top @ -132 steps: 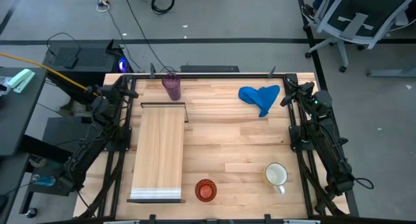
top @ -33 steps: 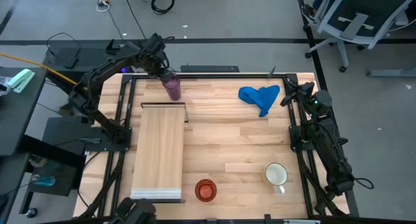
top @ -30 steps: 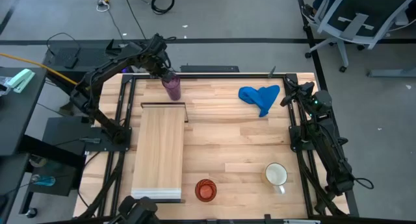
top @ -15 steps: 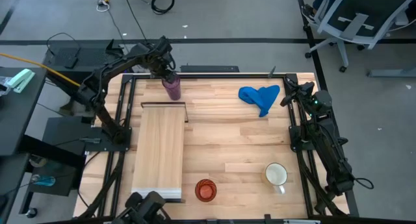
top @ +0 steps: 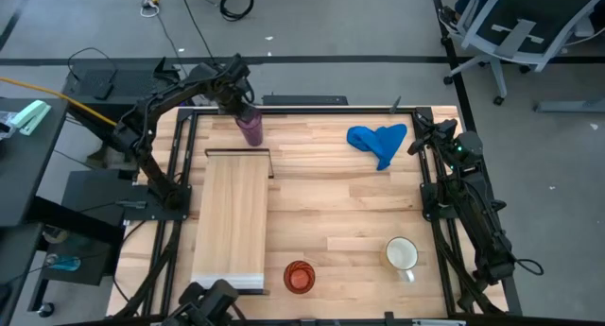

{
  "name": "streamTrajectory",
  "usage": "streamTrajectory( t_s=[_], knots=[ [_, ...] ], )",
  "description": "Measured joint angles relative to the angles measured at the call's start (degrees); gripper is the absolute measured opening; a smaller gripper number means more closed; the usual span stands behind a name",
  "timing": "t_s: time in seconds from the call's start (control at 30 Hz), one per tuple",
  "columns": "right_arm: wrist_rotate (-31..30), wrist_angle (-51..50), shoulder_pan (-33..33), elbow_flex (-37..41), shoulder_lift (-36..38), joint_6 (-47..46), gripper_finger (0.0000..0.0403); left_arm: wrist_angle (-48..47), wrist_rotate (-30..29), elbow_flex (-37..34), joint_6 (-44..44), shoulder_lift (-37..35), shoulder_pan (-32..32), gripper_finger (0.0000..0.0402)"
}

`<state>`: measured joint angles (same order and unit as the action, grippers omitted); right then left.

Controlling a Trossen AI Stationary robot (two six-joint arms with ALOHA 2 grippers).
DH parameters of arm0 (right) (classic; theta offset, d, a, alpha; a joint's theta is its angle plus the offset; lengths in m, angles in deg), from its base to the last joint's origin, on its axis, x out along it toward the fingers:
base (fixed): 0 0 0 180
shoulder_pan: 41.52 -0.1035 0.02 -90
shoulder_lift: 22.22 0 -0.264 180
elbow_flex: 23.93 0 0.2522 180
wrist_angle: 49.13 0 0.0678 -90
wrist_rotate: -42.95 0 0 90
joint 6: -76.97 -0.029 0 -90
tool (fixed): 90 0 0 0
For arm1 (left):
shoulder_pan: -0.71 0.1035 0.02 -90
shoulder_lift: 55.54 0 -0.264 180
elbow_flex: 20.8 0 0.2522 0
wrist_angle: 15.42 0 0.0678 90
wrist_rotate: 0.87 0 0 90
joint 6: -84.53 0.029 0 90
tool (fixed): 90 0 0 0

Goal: Stack small to large cups/mugs on shelf
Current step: Move the purple cup to the center of the table

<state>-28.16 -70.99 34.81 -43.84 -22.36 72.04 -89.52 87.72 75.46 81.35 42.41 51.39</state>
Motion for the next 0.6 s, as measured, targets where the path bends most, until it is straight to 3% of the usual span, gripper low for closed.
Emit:
streamTrajectory(
  t_s=[0.23,0.6],
  knots=[
    [0.0,0.0,0.0,0.0,0.0,0.0,0.0017,-1.7,0.5,0.1,-0.1,-0.1,0.0,0.0016],
    [0.0,0.0,0.0,0.0,0.0,0.0,0.0017,-3.2,0.9,2.9,2.4,-0.1,-0.5,0.0012]
  ],
)
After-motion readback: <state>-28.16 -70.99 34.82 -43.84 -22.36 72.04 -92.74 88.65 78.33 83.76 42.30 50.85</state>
